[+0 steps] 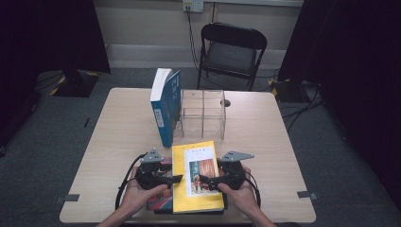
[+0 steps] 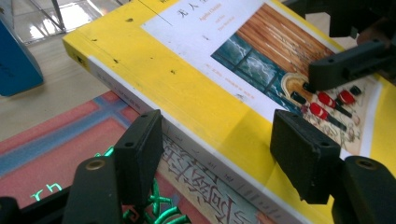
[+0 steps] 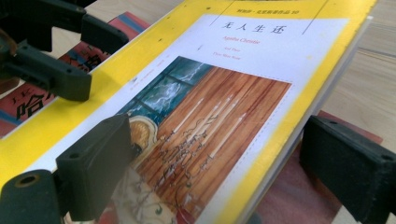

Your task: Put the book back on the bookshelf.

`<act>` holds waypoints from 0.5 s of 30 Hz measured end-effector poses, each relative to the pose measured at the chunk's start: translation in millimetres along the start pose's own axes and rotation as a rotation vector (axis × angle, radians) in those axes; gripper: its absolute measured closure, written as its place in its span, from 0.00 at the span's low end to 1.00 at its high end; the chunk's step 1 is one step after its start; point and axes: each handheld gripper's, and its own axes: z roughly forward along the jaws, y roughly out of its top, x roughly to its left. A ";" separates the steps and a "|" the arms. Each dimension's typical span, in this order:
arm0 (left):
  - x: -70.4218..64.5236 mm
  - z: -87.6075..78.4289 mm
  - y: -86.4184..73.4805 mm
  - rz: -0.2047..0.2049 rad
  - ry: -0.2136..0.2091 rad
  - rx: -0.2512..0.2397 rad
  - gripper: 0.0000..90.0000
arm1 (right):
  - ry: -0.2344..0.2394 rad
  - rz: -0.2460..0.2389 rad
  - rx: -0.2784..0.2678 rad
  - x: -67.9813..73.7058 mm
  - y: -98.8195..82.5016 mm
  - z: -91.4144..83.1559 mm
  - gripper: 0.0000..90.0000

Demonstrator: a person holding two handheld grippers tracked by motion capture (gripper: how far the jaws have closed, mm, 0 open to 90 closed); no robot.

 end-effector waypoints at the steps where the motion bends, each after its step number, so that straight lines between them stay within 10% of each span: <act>1: -0.1 -0.6 -0.2 0.001 -0.006 0.004 0.39 | 0.000 0.004 -0.001 -0.8 0.8 0.7 0.11; 15: 0.3 -1.3 -3.7 0.005 -0.017 -0.013 0.39 | 0.037 0.073 -0.109 -4.7 10.8 -15.7 0.31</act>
